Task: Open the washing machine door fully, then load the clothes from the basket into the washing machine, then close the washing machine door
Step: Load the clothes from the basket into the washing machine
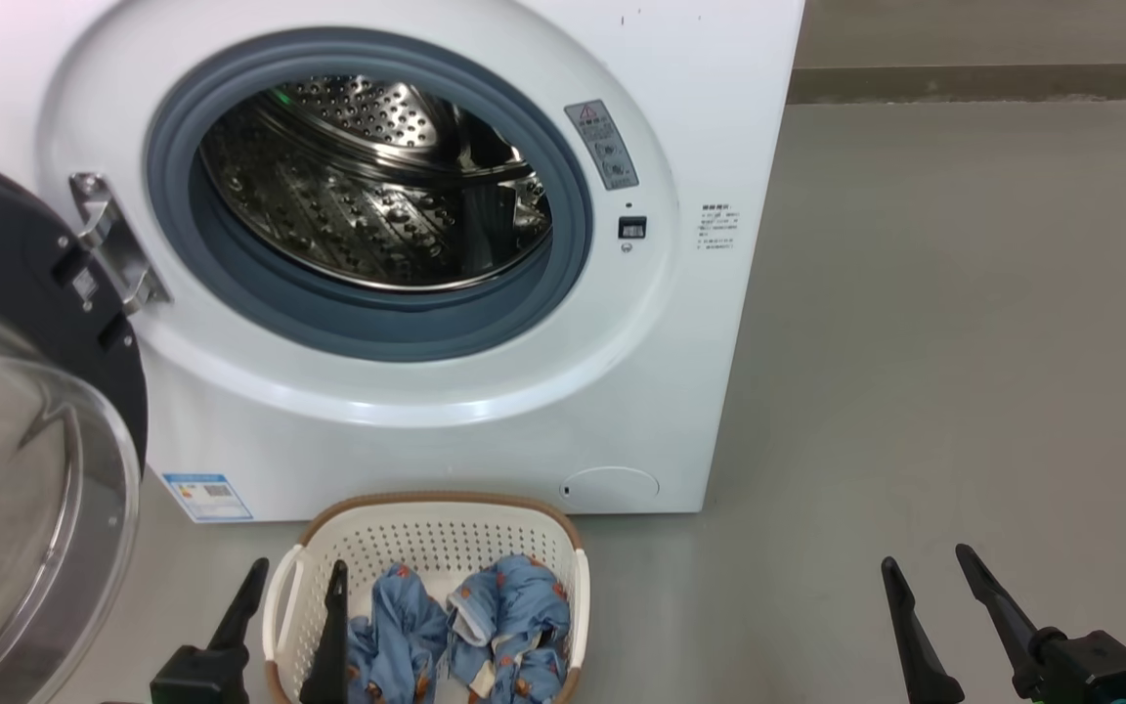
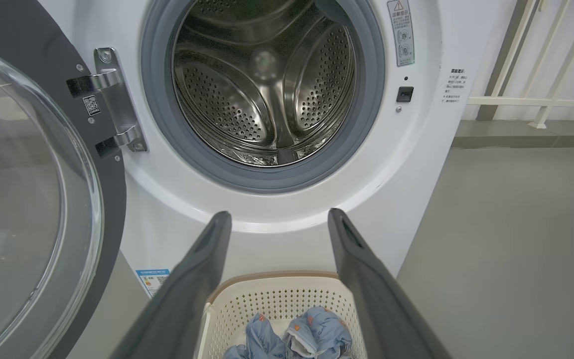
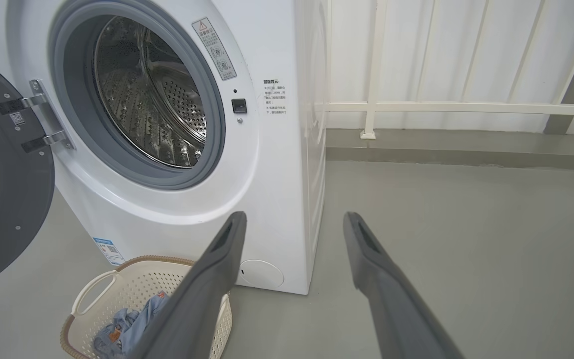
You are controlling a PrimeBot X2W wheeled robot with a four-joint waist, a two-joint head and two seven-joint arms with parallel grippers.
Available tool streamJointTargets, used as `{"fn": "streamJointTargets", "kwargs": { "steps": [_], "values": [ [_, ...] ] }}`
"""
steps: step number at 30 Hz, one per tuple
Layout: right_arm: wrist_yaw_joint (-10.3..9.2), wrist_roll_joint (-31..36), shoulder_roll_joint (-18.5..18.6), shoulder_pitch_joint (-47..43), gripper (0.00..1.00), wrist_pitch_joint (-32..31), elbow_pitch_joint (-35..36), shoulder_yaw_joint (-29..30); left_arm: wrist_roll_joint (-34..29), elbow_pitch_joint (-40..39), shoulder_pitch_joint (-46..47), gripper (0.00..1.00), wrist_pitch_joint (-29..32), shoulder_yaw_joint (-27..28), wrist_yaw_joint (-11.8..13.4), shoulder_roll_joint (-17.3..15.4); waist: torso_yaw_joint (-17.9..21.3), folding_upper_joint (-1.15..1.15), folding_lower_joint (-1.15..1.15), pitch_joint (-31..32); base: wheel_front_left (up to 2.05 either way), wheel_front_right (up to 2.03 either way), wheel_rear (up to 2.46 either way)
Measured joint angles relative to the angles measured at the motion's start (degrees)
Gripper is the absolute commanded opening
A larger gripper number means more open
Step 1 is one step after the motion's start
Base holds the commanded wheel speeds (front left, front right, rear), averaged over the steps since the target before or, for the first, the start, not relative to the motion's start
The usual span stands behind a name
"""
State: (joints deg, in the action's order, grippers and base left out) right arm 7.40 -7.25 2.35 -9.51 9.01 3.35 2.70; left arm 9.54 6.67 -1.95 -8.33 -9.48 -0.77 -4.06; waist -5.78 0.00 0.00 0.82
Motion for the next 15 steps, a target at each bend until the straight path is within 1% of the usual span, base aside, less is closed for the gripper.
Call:
{"fn": "streamJointTargets", "kwargs": {
  "steps": [3, 6, 15],
  "values": [
    [0.00, 0.0, 0.0, 0.0, 1.00, 0.0, 0.0, 0.0, 0.0, 0.0, 0.1, 1.00, -0.3, -0.2, 0.0, -0.1, 0.0, 0.00, 0.00, -0.1, 0.81, -0.81, 0.00],
    [0.00, 0.0, 0.0, 0.0, 1.00, 0.0, 0.0, -0.1, 0.1, 0.0, 0.2, 1.00, -0.3, -0.2, 0.0, -0.2, 0.0, 0.00, 0.00, -0.1, 0.40, -0.40, 0.00],
    [0.00, -0.2, 0.0, 0.0, 1.00, 0.0, 0.0, -0.1, 0.2, 0.0, 0.2, 1.00, -0.3, -0.8, 0.0, -0.7, 0.0, 0.00, 0.00, -0.1, 0.01, -0.01, 0.00]
  ]
}}
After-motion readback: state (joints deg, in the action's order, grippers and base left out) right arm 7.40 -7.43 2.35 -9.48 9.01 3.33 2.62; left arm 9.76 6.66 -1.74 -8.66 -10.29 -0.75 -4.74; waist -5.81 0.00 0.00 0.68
